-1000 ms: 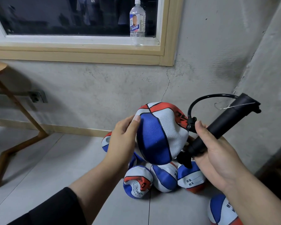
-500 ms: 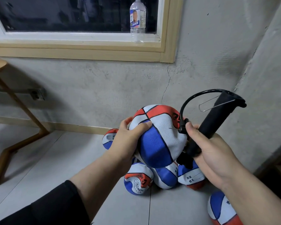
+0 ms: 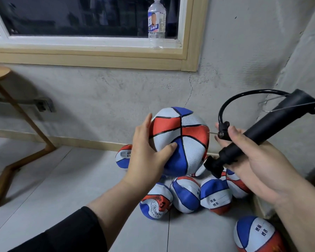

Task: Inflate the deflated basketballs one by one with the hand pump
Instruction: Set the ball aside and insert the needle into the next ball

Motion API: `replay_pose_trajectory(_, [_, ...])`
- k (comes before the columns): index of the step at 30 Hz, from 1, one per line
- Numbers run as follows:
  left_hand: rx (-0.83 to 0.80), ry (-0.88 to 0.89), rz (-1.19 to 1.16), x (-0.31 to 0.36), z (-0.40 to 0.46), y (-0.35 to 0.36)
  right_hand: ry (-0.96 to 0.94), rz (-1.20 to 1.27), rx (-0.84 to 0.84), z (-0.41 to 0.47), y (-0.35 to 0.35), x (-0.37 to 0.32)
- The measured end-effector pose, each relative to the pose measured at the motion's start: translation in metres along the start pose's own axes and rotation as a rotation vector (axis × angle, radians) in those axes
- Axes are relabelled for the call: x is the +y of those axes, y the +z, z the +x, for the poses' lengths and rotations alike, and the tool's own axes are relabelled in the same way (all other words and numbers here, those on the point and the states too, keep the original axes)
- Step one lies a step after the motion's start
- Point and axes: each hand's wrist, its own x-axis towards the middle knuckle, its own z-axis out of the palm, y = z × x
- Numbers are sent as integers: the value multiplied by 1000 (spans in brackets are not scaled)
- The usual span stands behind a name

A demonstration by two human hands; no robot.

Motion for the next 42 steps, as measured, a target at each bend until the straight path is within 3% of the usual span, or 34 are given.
replay_pose_trajectory(5, [-104, 121, 86, -4, -3, 3, 28, -54, -70, -1, -2, 10])
replay_pose_trajectory(7, [-98, 98, 4, 1, -5, 6, 6, -88, -51, -5, 3, 13])
replay_pose_trajectory(12, [135, -320, -331, 4, 2, 2, -71, -117, -76, -9, 15, 18])
replay_pose_trajectory(16, [-111, -571, -447, 2, 7, -5, -100, -196, -87, -10, 19, 18])
replay_pose_trajectory(20, [-209, -669, -381, -6, 9, -10, -86, -220, -96, -6, 14, 24])
replay_pose_trajectory(25, [-129, -585, -330, -12, 9, -9, 6, -111, -96, -5, 7, 26])
replay_pose_trajectory(34, [-138, -165, -222, -3, 4, -2, 41, 28, -28, -2, 4, 22])
replay_pose_trajectory(42, [-204, -334, -275, -7, 5, -8, -19, -49, -44, -5, 7, 24])
